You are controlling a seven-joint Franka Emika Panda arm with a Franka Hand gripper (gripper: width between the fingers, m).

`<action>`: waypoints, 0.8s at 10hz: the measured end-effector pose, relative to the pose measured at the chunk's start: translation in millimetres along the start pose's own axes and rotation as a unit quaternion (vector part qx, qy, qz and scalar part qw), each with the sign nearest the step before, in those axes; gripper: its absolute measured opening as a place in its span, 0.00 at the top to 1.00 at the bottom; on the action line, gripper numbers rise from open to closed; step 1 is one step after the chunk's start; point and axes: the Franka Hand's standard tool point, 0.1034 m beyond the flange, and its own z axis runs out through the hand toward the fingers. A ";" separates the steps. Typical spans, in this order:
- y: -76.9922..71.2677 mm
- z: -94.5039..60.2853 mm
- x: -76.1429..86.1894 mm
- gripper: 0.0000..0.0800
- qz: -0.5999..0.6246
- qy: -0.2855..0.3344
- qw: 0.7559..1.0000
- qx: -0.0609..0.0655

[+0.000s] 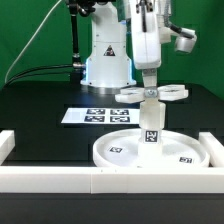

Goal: Assemble round table

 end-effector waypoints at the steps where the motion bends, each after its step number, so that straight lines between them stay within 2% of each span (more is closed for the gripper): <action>1: 0.0 0.0 0.1 0.45 0.000 0.000 1.000 0.000; 2: 0.4 0.5 -0.5 0.45 -0.004 -0.001 1.000 0.000; 3: 0.6 -0.5 -0.5 0.23 -0.025 -0.004 1.000 -0.002; 4: -0.1 -7.3 -0.7 0.23 -0.047 -0.013 0.999 -0.005; 5: -2.7 -16.9 -3.0 0.19 -0.052 -0.022 0.998 0.001; 7: -5.3 -35.8 -8.5 0.19 -0.078 -0.035 0.996 0.006; 8: -2.9 -29.5 -7.0 0.19 -0.090 -0.032 0.995 0.002</action>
Offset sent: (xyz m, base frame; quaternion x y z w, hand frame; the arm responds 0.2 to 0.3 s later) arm -0.0035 0.0029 0.0195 -0.0316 -0.0605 -0.0713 0.9951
